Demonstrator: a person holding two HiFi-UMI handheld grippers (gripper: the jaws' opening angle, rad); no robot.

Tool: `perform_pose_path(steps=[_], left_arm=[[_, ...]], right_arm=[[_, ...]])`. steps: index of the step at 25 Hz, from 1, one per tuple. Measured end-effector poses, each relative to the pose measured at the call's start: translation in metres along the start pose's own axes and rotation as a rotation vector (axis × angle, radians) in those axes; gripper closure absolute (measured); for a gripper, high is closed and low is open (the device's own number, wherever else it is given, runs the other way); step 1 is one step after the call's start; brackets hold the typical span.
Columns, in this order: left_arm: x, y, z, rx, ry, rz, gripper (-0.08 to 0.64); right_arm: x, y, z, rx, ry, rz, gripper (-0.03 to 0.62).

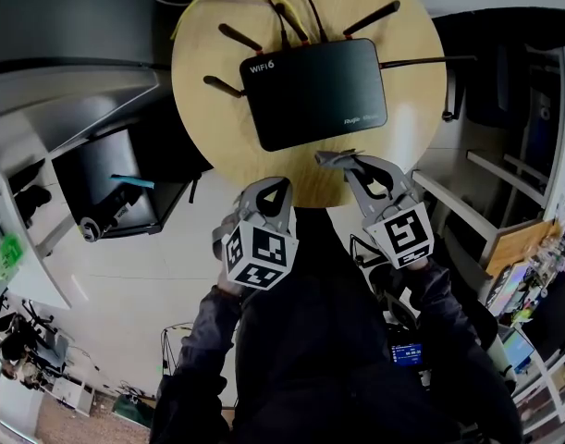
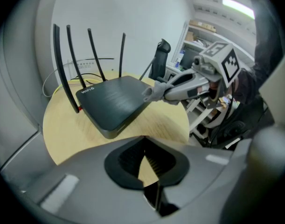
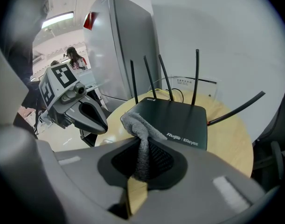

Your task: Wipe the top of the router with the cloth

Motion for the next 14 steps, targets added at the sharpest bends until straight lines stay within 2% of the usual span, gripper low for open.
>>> perform_pose_path(steps=[14], left_arm=[[-0.0041,0.0058,-0.0045,-0.006,0.002,0.01,0.56]], right_arm=[[0.0056,0.0075,-0.0067,0.004,0.025,0.029,0.56]])
Point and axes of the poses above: the fingertips, and each gripper's own axes: z backward along the fingers, x to its right, y out of its top, the point moved 6 cm from there along z, backward along the fingers, and after that the axes turned 8 degrees about z, right-handed, at the moved point
